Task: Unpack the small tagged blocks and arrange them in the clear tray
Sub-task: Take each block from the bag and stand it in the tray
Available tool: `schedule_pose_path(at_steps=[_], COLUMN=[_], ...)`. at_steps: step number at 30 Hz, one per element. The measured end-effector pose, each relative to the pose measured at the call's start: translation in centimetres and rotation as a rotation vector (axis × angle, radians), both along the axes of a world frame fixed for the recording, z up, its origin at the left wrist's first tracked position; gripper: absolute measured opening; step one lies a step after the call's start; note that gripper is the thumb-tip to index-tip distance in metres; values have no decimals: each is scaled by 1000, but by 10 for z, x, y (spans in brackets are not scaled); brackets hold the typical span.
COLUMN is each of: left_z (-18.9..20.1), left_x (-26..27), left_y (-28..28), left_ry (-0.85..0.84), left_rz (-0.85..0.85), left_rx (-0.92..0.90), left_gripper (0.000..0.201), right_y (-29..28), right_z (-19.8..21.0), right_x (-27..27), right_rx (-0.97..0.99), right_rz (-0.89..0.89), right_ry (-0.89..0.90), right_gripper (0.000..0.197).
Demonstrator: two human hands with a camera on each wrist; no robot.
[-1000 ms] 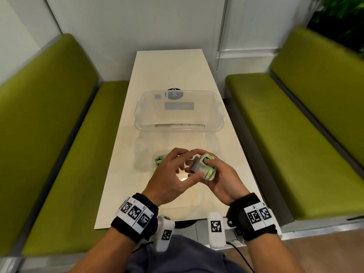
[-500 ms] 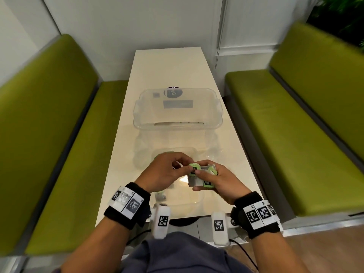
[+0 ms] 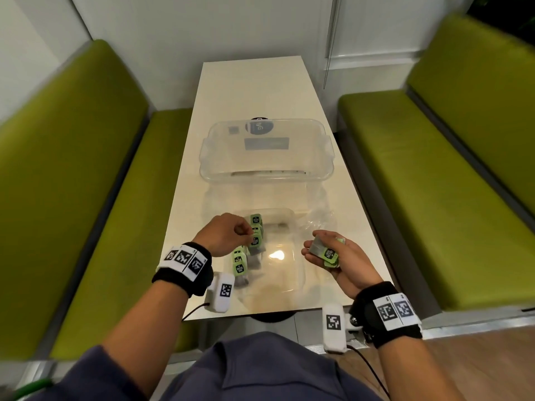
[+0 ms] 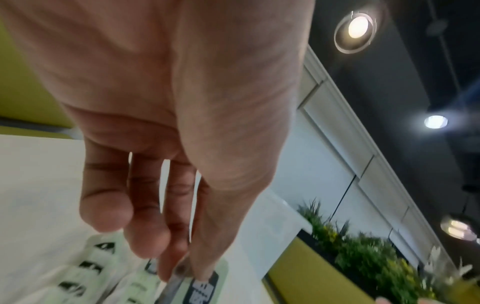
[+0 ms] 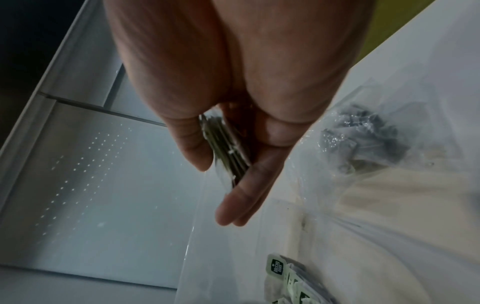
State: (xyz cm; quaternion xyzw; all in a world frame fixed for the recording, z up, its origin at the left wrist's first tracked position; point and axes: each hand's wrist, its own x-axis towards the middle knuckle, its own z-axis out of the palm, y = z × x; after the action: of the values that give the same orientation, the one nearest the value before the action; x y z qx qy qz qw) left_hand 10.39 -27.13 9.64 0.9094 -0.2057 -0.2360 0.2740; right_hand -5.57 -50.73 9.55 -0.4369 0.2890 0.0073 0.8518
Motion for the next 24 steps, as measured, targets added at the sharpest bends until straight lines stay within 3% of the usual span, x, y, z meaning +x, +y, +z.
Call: schedule_pose_path(at_steps=[11, 19, 24], left_z=[-43, -55, -52], left_x=[9, 11, 10], left_y=[-25, -25, -24], left_ry=[-22, -124, -130], left_rz=[-178, -153, -115], left_rx=[375, 442, 401], left_gripper=[9, 11, 13], right_y=[-1, -1, 0], right_z=[1, 3, 5], right_x=[1, 1, 2], right_rx=[0, 16, 138], right_rz=[4, 16, 88], right_ry=[17, 11, -13], right_gripper=[26, 35, 43])
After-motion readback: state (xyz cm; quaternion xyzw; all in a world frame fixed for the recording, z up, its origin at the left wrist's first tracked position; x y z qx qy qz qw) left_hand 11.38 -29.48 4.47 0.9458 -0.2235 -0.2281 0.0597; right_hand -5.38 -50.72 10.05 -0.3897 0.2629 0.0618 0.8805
